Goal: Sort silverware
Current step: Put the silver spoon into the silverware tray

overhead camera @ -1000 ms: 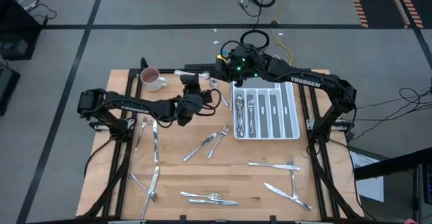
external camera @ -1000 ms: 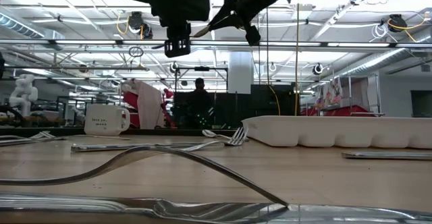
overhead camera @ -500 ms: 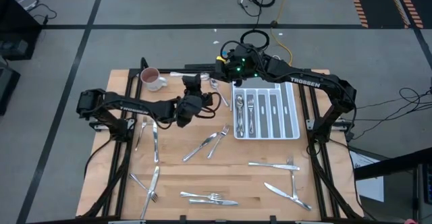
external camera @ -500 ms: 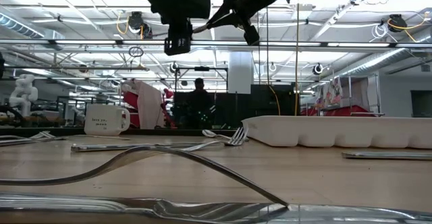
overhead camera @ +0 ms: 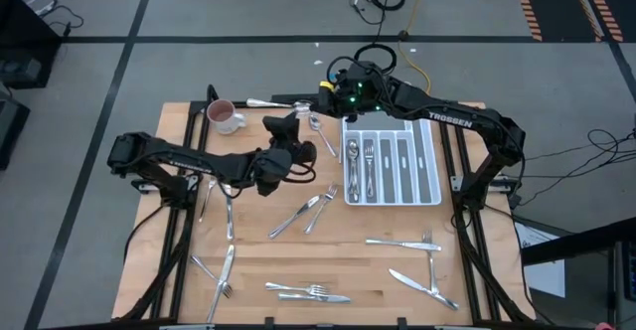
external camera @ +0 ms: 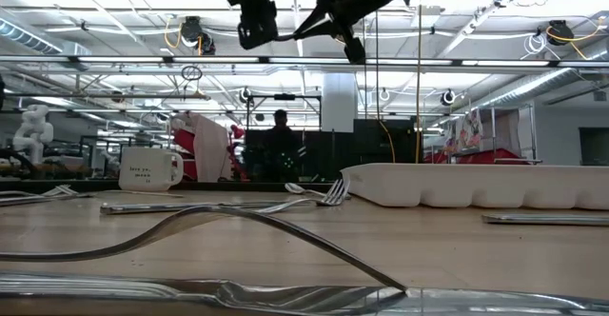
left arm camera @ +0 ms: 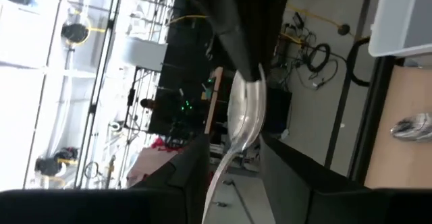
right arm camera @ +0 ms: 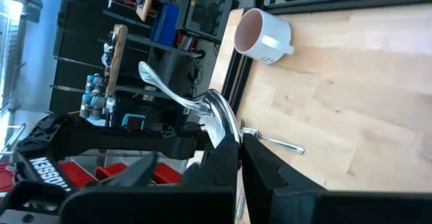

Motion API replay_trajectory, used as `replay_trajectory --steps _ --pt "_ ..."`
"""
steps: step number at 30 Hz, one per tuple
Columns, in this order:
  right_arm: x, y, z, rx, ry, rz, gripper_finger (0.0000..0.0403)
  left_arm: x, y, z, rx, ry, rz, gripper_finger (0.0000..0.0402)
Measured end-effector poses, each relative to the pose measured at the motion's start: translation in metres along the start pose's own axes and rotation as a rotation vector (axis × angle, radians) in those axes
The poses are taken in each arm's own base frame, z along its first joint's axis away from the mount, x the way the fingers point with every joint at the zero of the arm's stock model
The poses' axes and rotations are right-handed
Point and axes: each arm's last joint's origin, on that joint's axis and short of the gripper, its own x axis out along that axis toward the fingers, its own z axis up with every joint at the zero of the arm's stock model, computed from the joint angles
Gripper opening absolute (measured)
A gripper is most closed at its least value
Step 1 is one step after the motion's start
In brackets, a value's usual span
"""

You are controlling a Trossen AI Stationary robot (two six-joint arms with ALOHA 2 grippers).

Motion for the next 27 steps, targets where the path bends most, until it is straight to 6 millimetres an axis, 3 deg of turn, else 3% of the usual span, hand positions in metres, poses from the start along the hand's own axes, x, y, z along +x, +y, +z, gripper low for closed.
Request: replay_trajectory --steps 8,13,27 --pt "-0.005 -0.020 0.007 -0.147 0.061 -0.140 0.0001 -0.024 0.038 -0.011 -0.194 -0.014 0.029 0.0135" --pt "-0.016 -0.041 0.012 -0.239 0.263 -0.200 0.0001 -0.041 0.072 -0.026 -0.347 -0.039 0.041 0.0135" --pt "-0.078 -0.088 0.025 -0.417 0.658 -0.357 0.0001 -0.073 0.141 -0.077 -0.915 -0.131 0.007 0.0135"
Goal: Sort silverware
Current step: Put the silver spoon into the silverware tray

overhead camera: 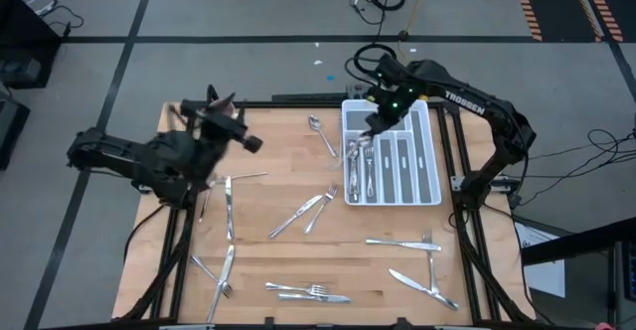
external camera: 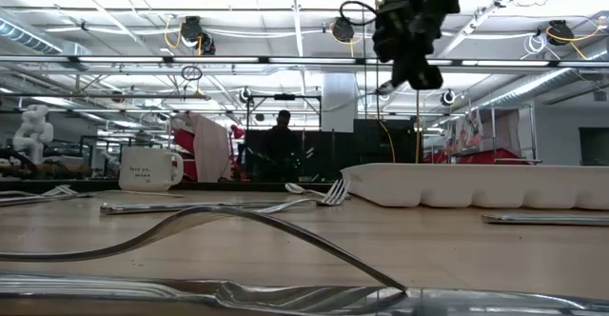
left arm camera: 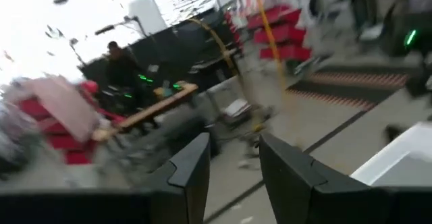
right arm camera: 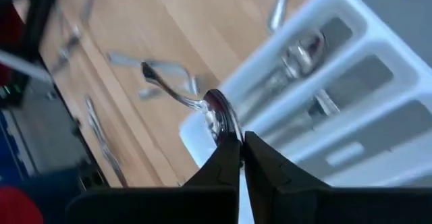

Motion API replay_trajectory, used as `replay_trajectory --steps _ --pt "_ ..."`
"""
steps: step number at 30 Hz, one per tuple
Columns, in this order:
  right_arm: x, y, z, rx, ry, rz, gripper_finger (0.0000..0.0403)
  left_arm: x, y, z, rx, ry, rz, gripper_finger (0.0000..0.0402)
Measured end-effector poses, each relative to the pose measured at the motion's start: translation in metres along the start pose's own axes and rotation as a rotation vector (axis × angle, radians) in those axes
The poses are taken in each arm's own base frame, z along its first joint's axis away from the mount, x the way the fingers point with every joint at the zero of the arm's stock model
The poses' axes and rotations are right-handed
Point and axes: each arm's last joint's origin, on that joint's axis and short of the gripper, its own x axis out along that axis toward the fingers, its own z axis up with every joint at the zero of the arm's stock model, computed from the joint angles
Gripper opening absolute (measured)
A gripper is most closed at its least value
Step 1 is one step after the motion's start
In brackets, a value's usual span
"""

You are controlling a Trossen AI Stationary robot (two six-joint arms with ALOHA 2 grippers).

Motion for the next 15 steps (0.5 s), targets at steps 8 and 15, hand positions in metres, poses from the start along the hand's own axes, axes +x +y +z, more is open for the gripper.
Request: replay_trajectory --steps 8,15 --pt "-0.004 -0.007 -0.013 -0.233 0.125 -0.047 0.0000 -0.014 0.039 -0.011 -0.438 -0.036 -0.329 0.0135" --pt "-0.003 -0.011 -0.017 -0.374 0.191 -0.153 0.0000 -0.017 0.050 -0.029 -0.612 0.105 -0.588 0.0135"
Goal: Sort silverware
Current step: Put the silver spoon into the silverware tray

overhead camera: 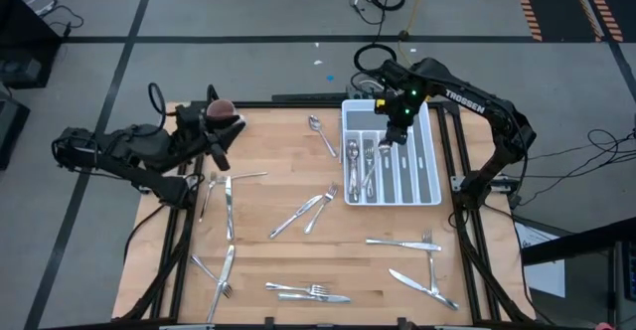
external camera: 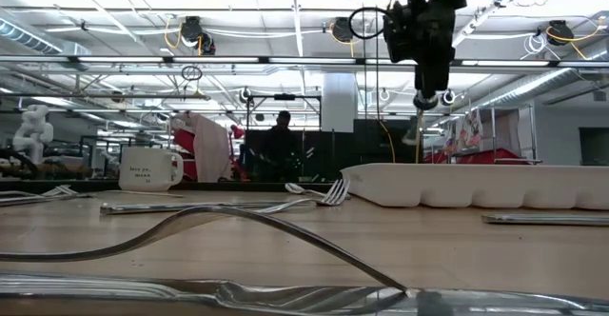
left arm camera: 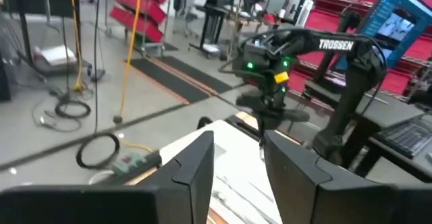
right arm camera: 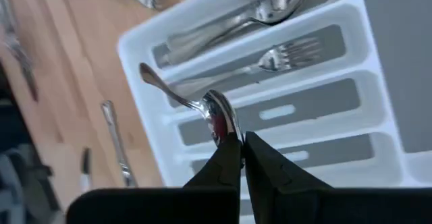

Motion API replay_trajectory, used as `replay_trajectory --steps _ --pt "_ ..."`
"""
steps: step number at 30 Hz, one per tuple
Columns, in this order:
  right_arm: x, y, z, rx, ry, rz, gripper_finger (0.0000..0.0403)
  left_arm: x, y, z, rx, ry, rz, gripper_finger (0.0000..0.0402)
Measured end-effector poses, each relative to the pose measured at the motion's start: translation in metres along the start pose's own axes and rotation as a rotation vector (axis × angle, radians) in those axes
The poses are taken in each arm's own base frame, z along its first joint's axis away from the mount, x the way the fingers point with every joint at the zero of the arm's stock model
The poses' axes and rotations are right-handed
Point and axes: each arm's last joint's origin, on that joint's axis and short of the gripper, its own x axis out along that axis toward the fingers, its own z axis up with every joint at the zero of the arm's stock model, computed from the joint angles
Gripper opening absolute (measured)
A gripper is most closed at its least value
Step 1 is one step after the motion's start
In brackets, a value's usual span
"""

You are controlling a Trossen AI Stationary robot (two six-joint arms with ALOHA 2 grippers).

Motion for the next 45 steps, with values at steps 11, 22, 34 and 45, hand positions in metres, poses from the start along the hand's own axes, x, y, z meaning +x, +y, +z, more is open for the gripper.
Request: replay_trajectory --steps 11,22,34,45 --pt "0.019 -0.007 0.013 -0.110 0.037 -0.006 0.0000 0.000 -0.001 -0.003 -0.019 0.037 -0.050 0.0135" --pt "0.037 -0.011 0.066 -0.225 0.101 0.030 0.0000 0.000 -0.001 -0.003 -0.016 0.042 -0.048 0.0135" --pt "0.070 -0.035 0.092 -0.238 0.187 0.012 0.0000 0.000 0.000 -0.005 -0.012 0.054 -0.043 0.0135" --pt "0.094 -0.050 0.098 -0.256 0.214 0.006 0.0000 0.000 0.000 -0.005 -0.006 0.061 -0.040 0.0135"
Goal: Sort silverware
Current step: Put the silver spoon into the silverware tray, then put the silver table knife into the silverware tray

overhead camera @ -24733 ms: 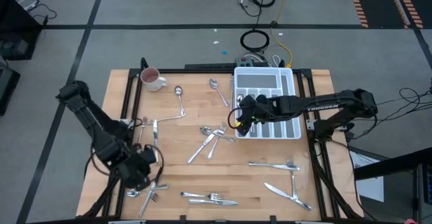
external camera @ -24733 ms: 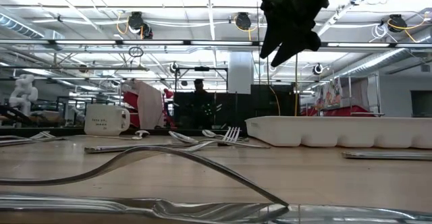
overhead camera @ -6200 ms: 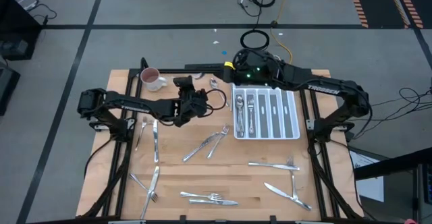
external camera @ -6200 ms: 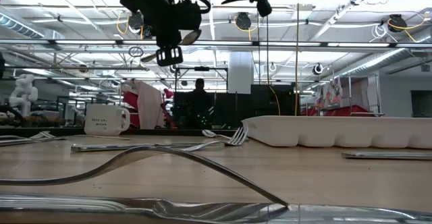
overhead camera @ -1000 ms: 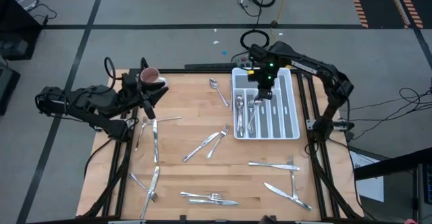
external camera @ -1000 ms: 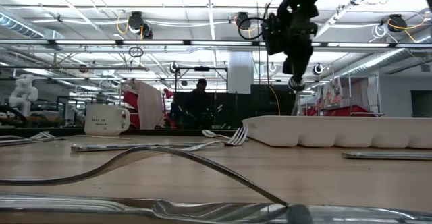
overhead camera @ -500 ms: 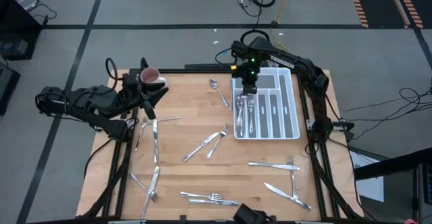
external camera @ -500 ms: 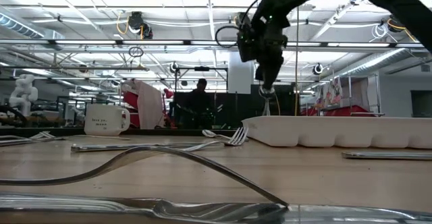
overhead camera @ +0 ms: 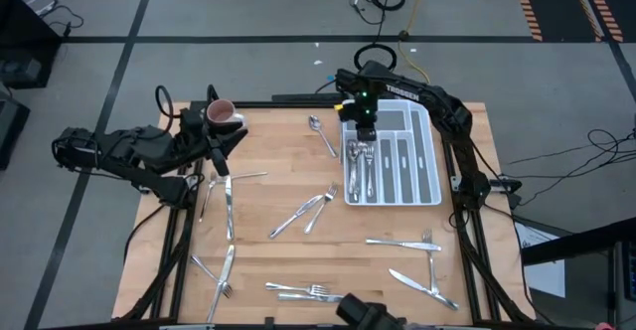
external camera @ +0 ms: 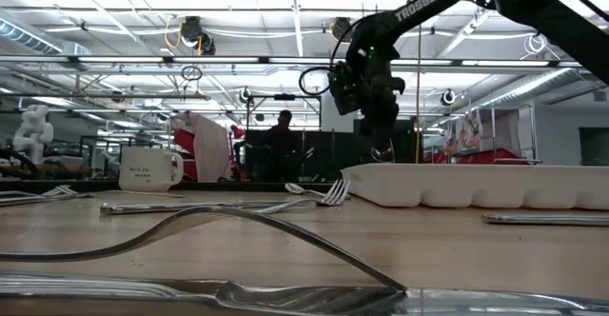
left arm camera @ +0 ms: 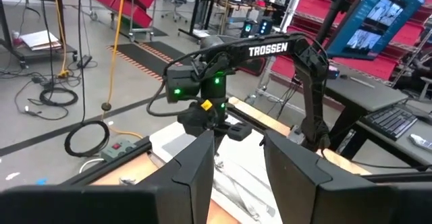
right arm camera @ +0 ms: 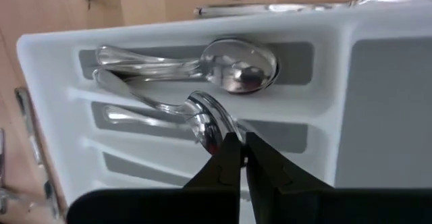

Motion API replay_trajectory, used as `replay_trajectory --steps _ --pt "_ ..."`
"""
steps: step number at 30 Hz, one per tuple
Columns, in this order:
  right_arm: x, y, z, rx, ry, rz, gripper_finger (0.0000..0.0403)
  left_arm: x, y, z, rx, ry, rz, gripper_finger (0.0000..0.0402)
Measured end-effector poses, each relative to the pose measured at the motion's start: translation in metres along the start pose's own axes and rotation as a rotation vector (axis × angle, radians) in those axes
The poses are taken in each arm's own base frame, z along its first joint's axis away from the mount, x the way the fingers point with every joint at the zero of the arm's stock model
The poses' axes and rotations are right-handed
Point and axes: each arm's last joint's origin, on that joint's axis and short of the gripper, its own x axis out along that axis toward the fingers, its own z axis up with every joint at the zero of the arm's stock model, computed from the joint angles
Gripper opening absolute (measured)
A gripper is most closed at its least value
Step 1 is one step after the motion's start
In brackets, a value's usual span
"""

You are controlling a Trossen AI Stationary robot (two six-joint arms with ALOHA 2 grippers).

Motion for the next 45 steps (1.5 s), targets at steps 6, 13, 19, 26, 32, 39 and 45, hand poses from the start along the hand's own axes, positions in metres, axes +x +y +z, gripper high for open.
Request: replay_trajectory --steps 6,13,19,26,32,39,45 --pt "0.000 -0.002 0.005 -0.022 -0.045 -0.030 0.0000 0.000 0.003 -0.005 0.002 0.044 0.021 0.0135" --pt "0.003 -0.005 0.008 -0.034 -0.064 -0.044 0.0000 0.000 0.003 -0.006 -0.001 0.047 0.022 0.0135" --pt "0.003 -0.008 0.010 -0.036 -0.056 -0.102 0.0000 0.000 0.003 -0.007 -0.012 0.054 0.027 0.0135" --pt "0.003 -0.007 0.011 -0.041 -0.050 -0.109 0.0020 0.000 0.004 -0.008 -0.003 0.063 0.031 0.0135" --pt "0.004 -0.005 0.012 -0.025 -0.048 -0.111 0.0055 0.000 0.004 -0.008 -0.001 0.064 0.032 0.0135" --pt "0.004 -0.005 0.012 -0.023 -0.022 -0.150 0.0090 0.000 0.004 -0.009 0.006 0.071 0.035 0.0135" --pt "-0.012 0.007 0.019 -0.023 -0.031 -0.303 0.0094 0.000 0.005 -0.010 0.015 0.080 0.039 0.0135"
